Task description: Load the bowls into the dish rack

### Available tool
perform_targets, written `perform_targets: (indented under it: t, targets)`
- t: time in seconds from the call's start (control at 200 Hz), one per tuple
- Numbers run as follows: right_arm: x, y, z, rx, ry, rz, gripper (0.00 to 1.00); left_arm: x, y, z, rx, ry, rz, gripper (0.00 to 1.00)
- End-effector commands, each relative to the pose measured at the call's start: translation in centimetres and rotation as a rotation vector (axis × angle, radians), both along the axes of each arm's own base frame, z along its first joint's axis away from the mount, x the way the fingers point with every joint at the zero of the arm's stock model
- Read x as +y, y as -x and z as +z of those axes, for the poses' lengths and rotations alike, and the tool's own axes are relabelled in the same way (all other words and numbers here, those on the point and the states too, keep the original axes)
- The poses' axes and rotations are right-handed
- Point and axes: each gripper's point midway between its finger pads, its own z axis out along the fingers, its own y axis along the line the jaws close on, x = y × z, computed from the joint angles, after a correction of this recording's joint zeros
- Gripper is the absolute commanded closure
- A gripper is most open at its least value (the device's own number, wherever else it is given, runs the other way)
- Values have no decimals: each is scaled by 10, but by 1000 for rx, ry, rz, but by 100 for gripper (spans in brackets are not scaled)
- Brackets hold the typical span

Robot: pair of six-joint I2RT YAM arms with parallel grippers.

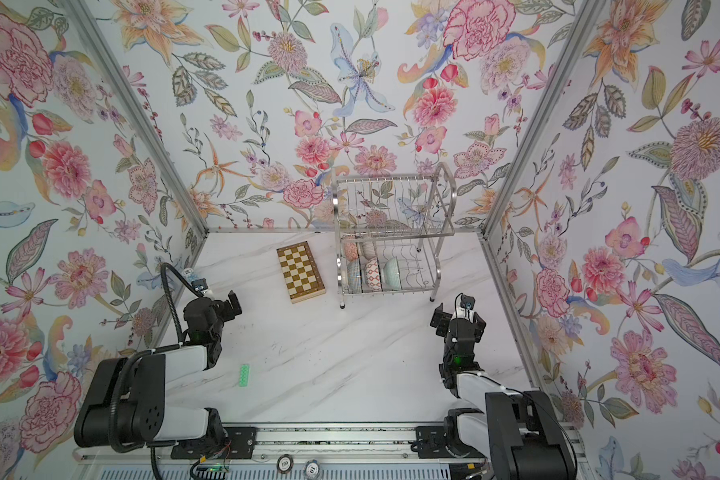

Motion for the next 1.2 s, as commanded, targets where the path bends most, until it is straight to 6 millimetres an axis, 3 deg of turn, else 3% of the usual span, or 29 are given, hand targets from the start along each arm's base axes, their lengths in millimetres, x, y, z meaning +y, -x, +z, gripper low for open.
perform_targets:
  t: [0.0, 0.17, 0.325, 0.52, 0.681, 1.191]
  targets:
    - [4, -22, 26, -91, 15, 40, 2, -7, -17, 21, -85, -8, -64, 1]
    - [0, -37, 23, -66, 34, 41, 2, -26, -11, 25, -143, -46, -156, 1]
    - [-8, -35, 10, -124, 34, 27, 1, -41, -10, 17, -161, -107, -190, 1]
    - [-8, -38, 4, -108, 49, 14, 1, -36, -7, 21, -180, -130, -132, 1]
    - [-27, -48, -4, -51, -31, -37, 1, -28, -8, 21, -171, -128, -82, 1]
    - [-25, -46, -2, -63, -19, -40, 1, -29, -4, 21, -176, -134, -83, 1]
